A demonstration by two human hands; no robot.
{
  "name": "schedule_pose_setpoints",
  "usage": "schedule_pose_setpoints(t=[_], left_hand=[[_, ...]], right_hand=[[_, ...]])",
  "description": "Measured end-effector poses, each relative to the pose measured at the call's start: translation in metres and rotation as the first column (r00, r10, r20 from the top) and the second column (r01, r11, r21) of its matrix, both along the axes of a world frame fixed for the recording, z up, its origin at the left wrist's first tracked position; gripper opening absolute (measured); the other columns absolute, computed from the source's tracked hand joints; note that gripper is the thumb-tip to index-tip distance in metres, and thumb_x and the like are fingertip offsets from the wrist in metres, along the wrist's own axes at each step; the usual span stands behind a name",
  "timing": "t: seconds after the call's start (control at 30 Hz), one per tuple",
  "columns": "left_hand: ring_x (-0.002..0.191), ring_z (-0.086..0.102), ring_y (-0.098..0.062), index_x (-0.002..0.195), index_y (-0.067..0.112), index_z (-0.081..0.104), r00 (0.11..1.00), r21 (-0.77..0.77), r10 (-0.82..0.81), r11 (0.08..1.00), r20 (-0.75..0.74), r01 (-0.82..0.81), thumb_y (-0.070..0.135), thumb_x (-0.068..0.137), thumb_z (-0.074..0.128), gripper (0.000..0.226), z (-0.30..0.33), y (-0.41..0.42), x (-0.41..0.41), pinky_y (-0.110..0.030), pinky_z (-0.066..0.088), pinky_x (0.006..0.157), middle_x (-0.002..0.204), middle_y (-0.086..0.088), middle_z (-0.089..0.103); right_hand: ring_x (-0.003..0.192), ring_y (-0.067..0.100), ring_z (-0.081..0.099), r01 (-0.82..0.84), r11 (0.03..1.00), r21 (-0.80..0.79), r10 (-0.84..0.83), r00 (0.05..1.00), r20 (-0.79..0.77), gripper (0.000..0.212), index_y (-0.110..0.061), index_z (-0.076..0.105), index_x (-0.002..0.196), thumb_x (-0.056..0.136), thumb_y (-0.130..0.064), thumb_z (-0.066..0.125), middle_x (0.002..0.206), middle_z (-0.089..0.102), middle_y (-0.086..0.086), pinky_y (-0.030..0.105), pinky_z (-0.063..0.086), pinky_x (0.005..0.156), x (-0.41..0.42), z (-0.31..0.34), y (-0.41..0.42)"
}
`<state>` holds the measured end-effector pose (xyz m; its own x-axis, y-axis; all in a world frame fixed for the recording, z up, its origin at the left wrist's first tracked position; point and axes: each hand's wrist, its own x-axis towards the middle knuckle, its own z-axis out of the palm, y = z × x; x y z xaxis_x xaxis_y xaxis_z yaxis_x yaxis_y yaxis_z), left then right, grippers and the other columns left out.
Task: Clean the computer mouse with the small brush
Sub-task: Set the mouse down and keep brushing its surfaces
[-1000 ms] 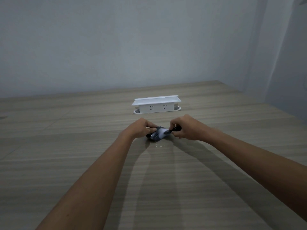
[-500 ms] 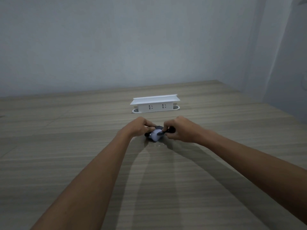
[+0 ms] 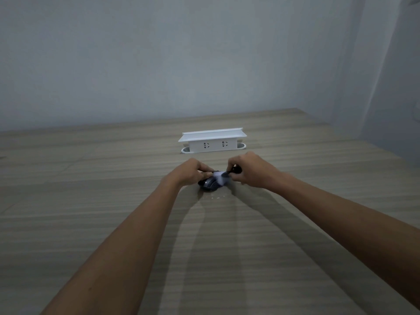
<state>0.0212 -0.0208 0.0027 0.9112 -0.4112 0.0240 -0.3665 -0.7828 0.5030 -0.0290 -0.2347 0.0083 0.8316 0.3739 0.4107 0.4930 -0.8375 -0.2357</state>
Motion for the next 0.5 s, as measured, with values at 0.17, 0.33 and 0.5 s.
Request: schedule_pose_setpoints(t=[0.17, 0.33, 0.5], left_hand=[[0.107, 0.06, -0.009, 0.125, 0.018, 0.069, 1.0, 0.003, 0.009, 1.0, -0.001, -0.009, 0.022, 0.096, 0.061, 0.031, 0.001, -0.001, 0.0, -0.022, 0.04, 0.089, 0.123, -0.001, 0.07], [0.103, 0.06, -0.008, 0.126, 0.017, 0.069, 1.0, -0.003, 0.015, 1.0, -0.001, -0.015, 0.023, 0.096, 0.061, 0.032, 0.0, 0.0, -0.001, -0.02, 0.039, 0.086, 0.122, -0.003, 0.071], [0.104, 0.058, -0.008, 0.127, 0.015, 0.068, 1.0, -0.004, 0.007, 1.0, 0.005, -0.007, 0.021, 0.096, 0.06, 0.032, 0.0, -0.001, -0.002, -0.019, 0.038, 0.088, 0.124, -0.003, 0.07]], right_hand=[[0.058, 0.008, 0.061, -0.006, 1.0, -0.004, 0.006, 0.999, -0.042, 0.013, -0.01, 0.074, 0.092, 0.085, -0.021, 0.074, 0.086, 0.076, 0.008, 0.025, 0.053, 0.064, -0.002, -0.003, 0.0], [0.048, -0.005, 0.061, -0.128, 0.987, 0.099, 0.138, 0.985, -0.104, 0.011, -0.011, 0.075, 0.09, 0.084, -0.02, 0.075, 0.076, 0.075, 0.003, 0.02, 0.05, 0.057, -0.009, 0.002, 0.008], [0.067, 0.022, 0.069, 0.023, 0.999, 0.034, -0.023, 1.0, 0.008, 0.013, -0.009, 0.075, 0.089, 0.083, -0.02, 0.075, 0.078, 0.075, 0.007, 0.033, 0.053, 0.066, 0.003, -0.006, -0.008]])
